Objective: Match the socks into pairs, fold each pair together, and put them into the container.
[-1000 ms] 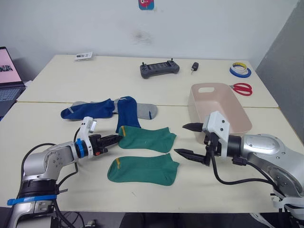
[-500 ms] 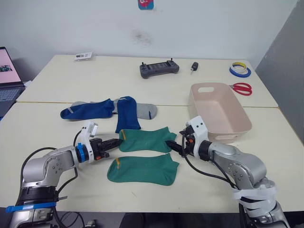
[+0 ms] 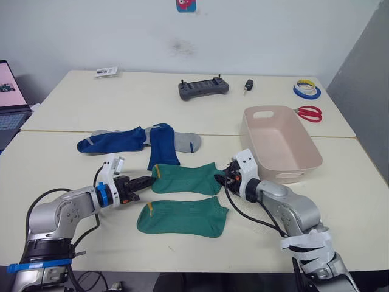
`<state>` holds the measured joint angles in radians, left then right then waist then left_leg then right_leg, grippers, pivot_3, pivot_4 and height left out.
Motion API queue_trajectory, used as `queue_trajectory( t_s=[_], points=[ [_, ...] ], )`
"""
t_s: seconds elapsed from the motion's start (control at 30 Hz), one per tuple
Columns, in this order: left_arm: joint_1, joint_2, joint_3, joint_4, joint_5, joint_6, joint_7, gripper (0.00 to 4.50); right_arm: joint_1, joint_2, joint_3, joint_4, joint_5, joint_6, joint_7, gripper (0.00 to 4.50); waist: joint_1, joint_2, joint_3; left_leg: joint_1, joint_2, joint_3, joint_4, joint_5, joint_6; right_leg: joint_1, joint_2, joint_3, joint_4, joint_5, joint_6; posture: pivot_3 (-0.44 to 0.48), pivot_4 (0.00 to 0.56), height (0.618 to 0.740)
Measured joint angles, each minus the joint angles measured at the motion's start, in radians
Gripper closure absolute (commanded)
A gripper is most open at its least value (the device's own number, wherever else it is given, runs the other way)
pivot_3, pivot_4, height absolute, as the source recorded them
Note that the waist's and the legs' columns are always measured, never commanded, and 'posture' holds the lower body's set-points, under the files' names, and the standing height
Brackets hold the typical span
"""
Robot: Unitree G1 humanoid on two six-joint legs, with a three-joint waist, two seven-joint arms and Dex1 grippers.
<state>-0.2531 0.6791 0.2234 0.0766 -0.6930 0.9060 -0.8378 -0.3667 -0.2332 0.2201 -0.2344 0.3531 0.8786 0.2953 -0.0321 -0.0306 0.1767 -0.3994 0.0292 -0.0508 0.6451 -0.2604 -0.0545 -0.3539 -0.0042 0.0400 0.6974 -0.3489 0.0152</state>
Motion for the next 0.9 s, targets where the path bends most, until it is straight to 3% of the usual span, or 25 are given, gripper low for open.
queue_trajectory(
  t_s=[0.07,0.27,0.5,0.7,0.9],
  points=[
    [0.004,0.0,0.001,0.0,0.0,-0.001,0.0,4.5,0.0,-0.001,0.001,0.0,-0.012,-0.005,0.01,4.45,0.0,0.0,0.0,0.0,0.0,0.0,0.0,0.0,0.0,0.0,0.0,0.0,0.0,0.0,0.0,0.0,0.15,0.74],
    [0.005,0.025,0.024,-0.001,-0.008,0.003,-0.007,4.5,0.0,-0.015,0.0,-0.048,-0.021,-0.026,0.04,4.45,0.0,0.0,0.0,0.0,0.0,0.0,0.0,0.0,0.0,0.0,0.0,0.0,0.0,0.0,0.0,0.0,0.15,0.74],
    [0.016,0.098,0.11,-0.153,-0.121,0.111,-0.028,4.5,0.057,-0.077,-0.038,-0.279,0.054,-0.008,0.113,4.45,0.001,0.0,0.0,-0.001,0.0,0.0,0.0,0.0,0.0,0.0,0.0,0.0,-0.001,0.0,0.0,0.0,0.15,0.74],
    [0.165,0.172,0.215,-0.346,-0.299,0.27,-0.048,4.5,0.195,-0.15,-0.16,-0.518,0.253,0.084,0.164,4.45,-0.003,0.002,0.001,0.001,0.001,0.0,-0.001,0.0,0.0,0.001,0.0,0.001,0.0,0.0,0.0,0.0,0.15,0.74],
    [0.354,0.116,0.212,-0.392,-0.295,0.24,-0.02,4.5,0.358,-0.241,-0.12,-0.578,0.27,0.1,0.168,4.45,-0.001,0.002,0.001,0.002,0.0,0.0,-0.002,0.0,0.0,0.001,0.0,0.001,-0.001,0.0,0.0,0.0,0.15,0.74]
  ],
)
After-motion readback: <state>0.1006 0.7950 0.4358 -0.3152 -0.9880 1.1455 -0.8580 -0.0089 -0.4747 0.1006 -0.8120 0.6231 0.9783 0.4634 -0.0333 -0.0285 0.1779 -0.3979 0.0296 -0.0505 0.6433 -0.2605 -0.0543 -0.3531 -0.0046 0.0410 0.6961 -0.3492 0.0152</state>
